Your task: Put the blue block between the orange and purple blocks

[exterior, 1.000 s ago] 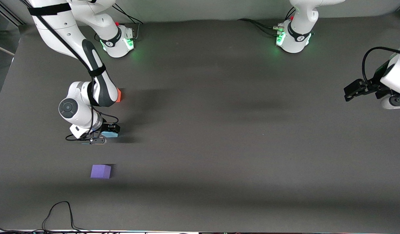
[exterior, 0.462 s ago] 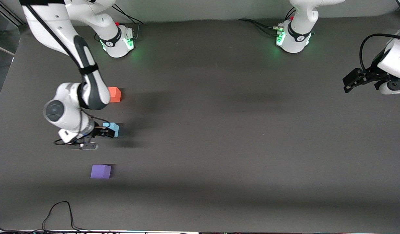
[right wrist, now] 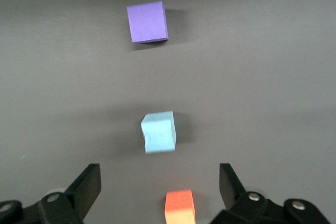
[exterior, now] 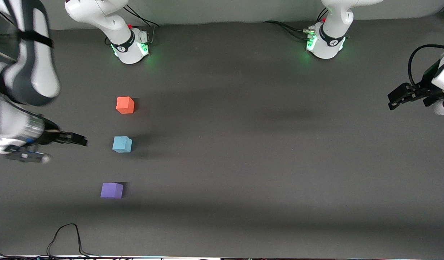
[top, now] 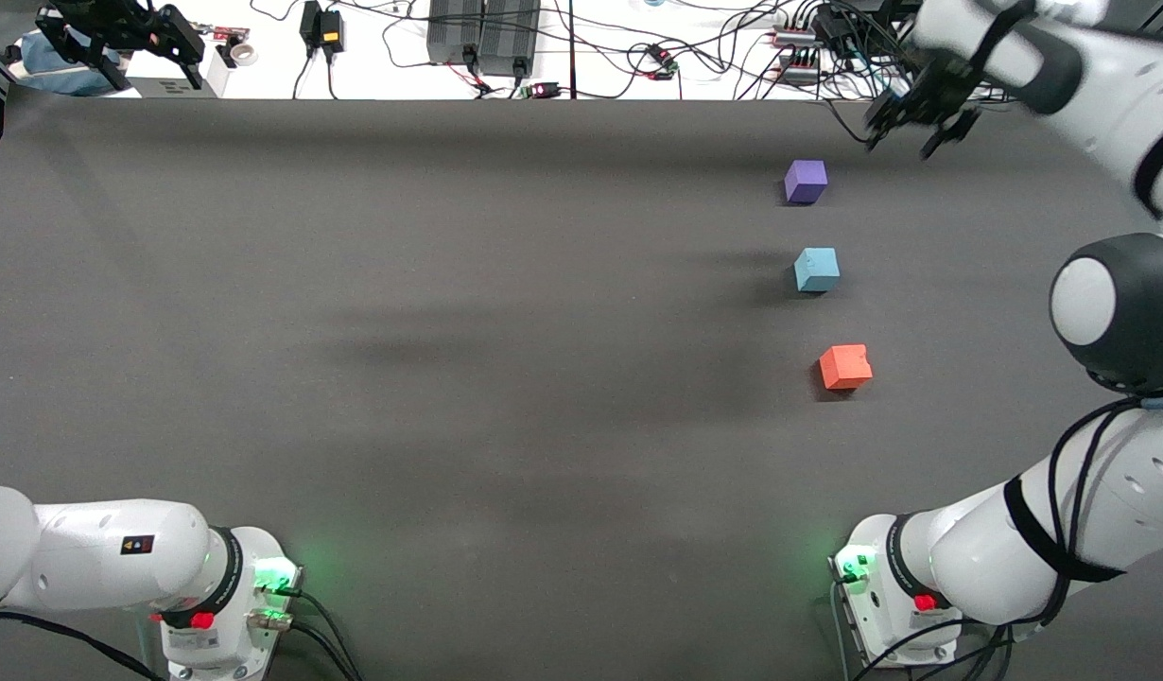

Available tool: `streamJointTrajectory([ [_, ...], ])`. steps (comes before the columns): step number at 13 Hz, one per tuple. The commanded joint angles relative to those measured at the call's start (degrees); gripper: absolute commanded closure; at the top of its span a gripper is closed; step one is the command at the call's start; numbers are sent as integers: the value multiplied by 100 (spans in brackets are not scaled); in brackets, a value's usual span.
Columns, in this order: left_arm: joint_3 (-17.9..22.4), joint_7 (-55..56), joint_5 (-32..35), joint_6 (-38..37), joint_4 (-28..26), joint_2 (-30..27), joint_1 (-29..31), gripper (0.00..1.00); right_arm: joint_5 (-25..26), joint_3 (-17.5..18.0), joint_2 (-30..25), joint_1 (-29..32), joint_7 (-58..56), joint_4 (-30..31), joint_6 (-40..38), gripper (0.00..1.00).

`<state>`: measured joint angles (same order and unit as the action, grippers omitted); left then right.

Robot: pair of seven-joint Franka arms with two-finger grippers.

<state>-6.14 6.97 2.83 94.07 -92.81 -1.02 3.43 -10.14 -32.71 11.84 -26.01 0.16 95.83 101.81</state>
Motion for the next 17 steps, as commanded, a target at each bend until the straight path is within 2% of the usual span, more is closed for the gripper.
streamJointTrajectory([
  [1,-19,33,-10,-231,367,154,-18,0,-58,-182,170,-44,28,-827,-695,0],
  [3,-19,-11,-19,-668,902,531,8,0,-49,-332,152,-71,10,-1205,-1213,0],
  [5,-1,-20,-19,-741,957,533,17,0,-6,-350,135,-79,-16,-1303,-1479,0],
  [7,7,-29,-1,-811,949,507,17,0,310,-245,108,-88,-16,-1225,-1479,0],
  [8,7,-29,7,-855,949,498,17,0,355,-123,108,-53,-16,-1207,-1479,0],
  [12,-1,-99,-1,-864,975,463,8,0,364,-8,99,52,-25,-1163,-1479,0],
  [13,7,-73,-19,-864,984,462,17,0,372,193,99,200,-16,-1163,-1479,0],
  [16,16,-90,-19,-864,975,462,17,0,574,1421,3,1244,-7,-1145,-1479,0],
  [17,16,-81,-19,-864,975,462,17,0,592,1704,-76,1500,-7,-1041,-1427,0],
])
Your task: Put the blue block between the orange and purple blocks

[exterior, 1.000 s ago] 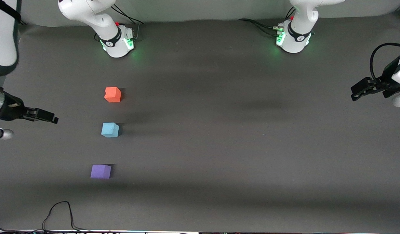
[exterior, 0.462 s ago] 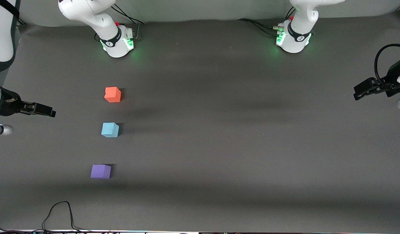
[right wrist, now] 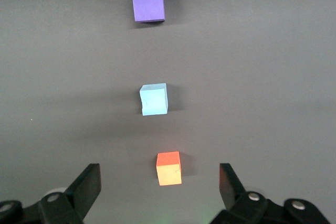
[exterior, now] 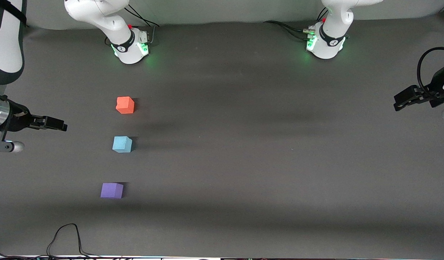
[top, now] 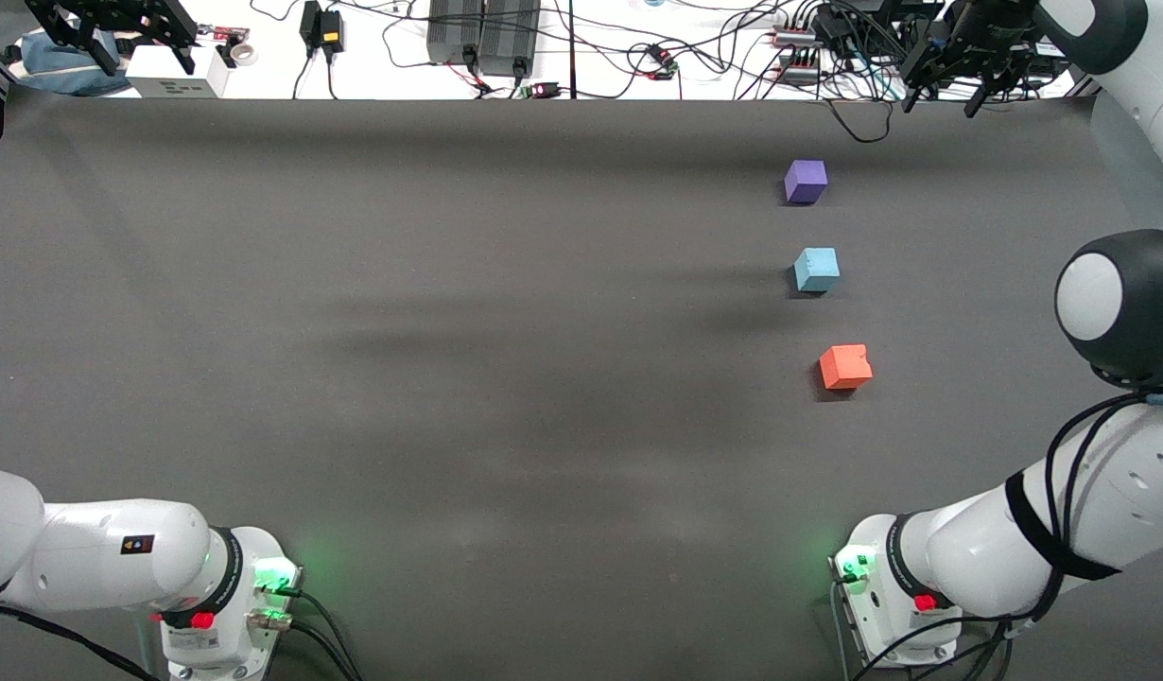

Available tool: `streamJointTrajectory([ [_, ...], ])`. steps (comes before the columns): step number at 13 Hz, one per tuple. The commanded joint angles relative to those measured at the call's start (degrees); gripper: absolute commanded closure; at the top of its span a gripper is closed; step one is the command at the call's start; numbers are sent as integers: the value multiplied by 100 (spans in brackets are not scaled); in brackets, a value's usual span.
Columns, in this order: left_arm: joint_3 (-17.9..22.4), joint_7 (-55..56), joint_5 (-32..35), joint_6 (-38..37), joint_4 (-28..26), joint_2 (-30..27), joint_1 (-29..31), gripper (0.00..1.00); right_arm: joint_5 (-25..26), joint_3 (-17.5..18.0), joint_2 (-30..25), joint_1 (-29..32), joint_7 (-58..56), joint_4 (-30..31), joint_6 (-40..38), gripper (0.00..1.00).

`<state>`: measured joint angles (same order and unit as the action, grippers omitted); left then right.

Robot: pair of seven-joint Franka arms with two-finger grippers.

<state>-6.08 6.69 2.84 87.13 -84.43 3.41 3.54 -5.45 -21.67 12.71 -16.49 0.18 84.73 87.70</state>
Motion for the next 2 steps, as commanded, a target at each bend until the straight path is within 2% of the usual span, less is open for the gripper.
streamJointTrajectory([
  [1,11,-45,-20,-171,128,20,6,0,193,672,-294,602,-9,244,80,0],
  [2,2,-45,-20,-171,128,20,6,0,263,699,-505,620,0,585,342,0],
])
